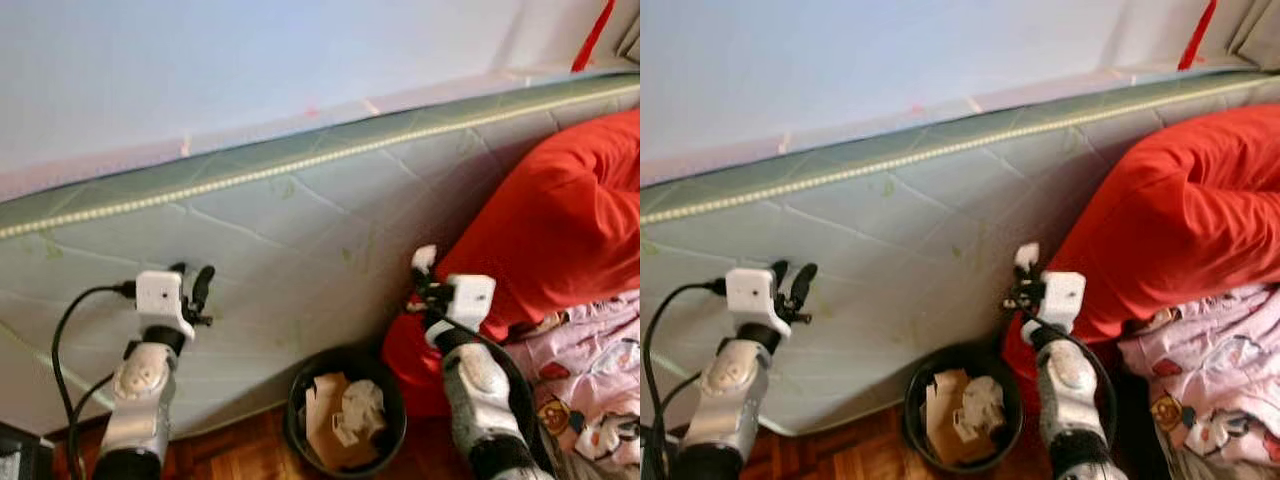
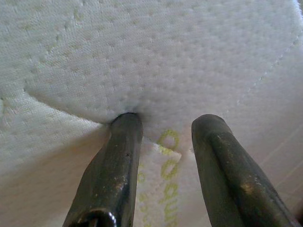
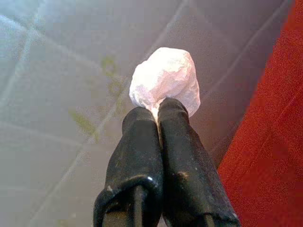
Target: Clean up the room
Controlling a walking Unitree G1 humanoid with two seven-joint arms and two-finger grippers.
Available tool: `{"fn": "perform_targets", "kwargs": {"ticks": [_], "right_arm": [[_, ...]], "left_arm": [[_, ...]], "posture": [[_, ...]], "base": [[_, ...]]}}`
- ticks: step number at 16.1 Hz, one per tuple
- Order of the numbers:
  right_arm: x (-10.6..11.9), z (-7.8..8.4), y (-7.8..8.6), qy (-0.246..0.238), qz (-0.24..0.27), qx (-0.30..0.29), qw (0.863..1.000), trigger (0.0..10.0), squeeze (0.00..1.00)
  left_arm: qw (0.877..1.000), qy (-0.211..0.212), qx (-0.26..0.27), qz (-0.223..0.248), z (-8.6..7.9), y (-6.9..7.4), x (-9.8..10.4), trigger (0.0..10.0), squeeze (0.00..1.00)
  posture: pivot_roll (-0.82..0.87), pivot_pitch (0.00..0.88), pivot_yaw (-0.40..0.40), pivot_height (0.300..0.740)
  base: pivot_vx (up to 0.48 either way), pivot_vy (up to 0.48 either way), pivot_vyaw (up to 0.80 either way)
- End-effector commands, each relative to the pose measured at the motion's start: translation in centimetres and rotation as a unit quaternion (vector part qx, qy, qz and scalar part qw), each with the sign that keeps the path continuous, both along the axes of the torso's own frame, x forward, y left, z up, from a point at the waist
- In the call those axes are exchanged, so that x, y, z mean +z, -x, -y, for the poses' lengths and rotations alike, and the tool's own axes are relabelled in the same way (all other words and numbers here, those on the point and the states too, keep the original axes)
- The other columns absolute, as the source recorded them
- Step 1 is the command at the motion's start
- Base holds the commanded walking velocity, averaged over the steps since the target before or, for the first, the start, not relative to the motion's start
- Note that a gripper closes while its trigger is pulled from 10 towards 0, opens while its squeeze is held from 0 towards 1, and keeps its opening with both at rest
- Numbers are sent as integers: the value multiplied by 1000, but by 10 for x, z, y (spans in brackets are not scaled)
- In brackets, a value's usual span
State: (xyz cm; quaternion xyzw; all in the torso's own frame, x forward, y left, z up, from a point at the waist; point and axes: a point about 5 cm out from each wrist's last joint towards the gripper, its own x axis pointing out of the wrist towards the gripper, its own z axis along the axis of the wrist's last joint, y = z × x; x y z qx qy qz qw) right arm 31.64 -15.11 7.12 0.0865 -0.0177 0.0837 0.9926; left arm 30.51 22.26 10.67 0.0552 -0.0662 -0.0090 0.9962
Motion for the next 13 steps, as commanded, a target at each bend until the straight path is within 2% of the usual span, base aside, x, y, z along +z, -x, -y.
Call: {"fn": "perform_targets", "kwargs": {"ticks": [1,2,3,4,5,7,10,13], "right_arm": [[1,-1,2,-1,-2,3,1000,10000,0],[2,-2,4,-4,-1,1,1000,10000,0],[2,-3,5,-5,0,1,1000,10000,0],[1,-6,6,-8,-2,5,1000,10000,0],[-1,-8,8,-6,-6,6,1000,10000,0],[-2,-7,14,-10,-15,1,1000,10000,0],[-2,-15,15,-8,-23,20,1000,10000,0],[-2,-14,17,-5,-31,17,999,10000,0]], "left_arm": [[998,-15,4,53,-3,-9,30,10000,0],[998,-3,10,60,-3,-13,36,10000,0],[997,41,16,61,-2,-16,37,10000,0],[998,48,9,42,3,-16,27,10000,0],[999,46,0,20,10,-14,15,10000,0],[998,57,-16,-11,24,1,-5,10000,0],[997,65,-37,-29,38,13,-17,10000,0],[998,65,-13,-18,29,13,-10,10000,0]], "posture": [[103,108,-39,740],[102,106,-41,740],[98,107,-41,740],[87,109,-38,740],[86,108,-40,740],[91,109,-51,740],[101,106,-61,740],[106,96,-65,740]], "base": [[0,0,0],[0,0,0],[0,0,0],[0,0,0],[0,0,0],[0,0,0],[0,0,0],[0,0,0]]}}
